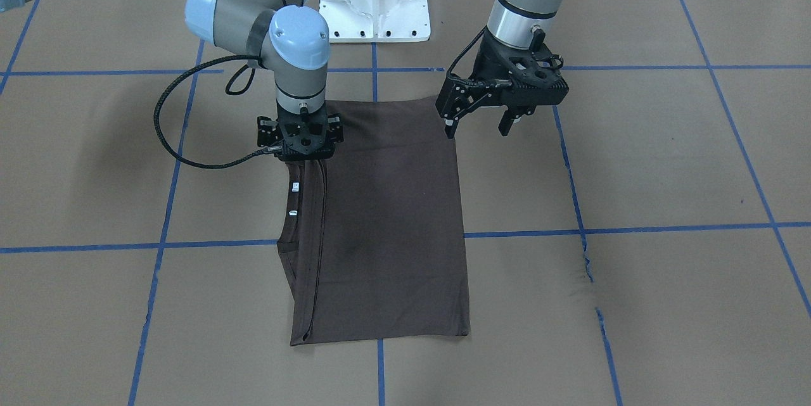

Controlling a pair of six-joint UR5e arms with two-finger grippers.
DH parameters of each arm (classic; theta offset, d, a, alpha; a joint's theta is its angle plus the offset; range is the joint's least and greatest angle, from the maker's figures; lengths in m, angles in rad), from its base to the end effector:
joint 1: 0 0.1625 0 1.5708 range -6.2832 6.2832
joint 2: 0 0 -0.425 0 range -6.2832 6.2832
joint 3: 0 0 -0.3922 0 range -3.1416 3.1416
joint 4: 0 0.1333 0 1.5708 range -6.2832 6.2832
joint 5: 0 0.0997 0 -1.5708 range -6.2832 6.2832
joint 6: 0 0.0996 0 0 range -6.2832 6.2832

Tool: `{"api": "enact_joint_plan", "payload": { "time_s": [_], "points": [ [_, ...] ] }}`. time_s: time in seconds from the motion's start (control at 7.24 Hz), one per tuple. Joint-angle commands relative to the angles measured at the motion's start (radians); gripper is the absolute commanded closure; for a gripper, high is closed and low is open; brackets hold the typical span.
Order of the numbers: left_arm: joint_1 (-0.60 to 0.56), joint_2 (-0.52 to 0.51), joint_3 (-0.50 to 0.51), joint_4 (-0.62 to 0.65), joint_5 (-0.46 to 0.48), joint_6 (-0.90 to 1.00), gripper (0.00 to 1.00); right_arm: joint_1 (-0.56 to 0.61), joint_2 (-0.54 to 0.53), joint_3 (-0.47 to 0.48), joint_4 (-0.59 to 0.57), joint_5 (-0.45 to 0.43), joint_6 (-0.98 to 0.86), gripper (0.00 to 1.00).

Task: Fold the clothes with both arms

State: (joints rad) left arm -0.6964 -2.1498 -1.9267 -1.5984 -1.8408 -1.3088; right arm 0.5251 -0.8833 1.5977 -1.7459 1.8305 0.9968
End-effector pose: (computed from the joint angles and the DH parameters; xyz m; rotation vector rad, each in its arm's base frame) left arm 0.3928 -0.4675 0.1757 0.2208 0.9659 -0.2685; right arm -0.5525 -0.4446 0.2654 0.0640 -0.5898 -0.1175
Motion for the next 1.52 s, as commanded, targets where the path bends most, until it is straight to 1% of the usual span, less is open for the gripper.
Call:
{"api": "enact_joint_plan", "payload": {
  "time_s": [0.0, 0.69, 0.97, 1.38],
  "points": [
    [0.0, 0.001, -0.003, 0.0, 0.0, 0.0, 0.0, -0.005, -0.011, -0.033, 0.003, 0.036, 0.003, 0.0],
    [0.0, 0.001, -0.006, 0.0, 0.0, 0.002, 0.0, -0.014, -0.023, -0.036, 0.003, 0.059, 0.005, 0.0],
    [0.0, 0.001, -0.006, 0.0, 0.0, 0.002, 0.0, -0.001, -0.029, -0.038, 0.002, 0.061, 0.003, 0.0],
    [0.0, -0.005, -0.006, -0.005, 0.0, -0.001, 0.0, 0.047, -0.075, -0.033, -0.007, 0.065, -0.013, 0.0]
  ]
}}
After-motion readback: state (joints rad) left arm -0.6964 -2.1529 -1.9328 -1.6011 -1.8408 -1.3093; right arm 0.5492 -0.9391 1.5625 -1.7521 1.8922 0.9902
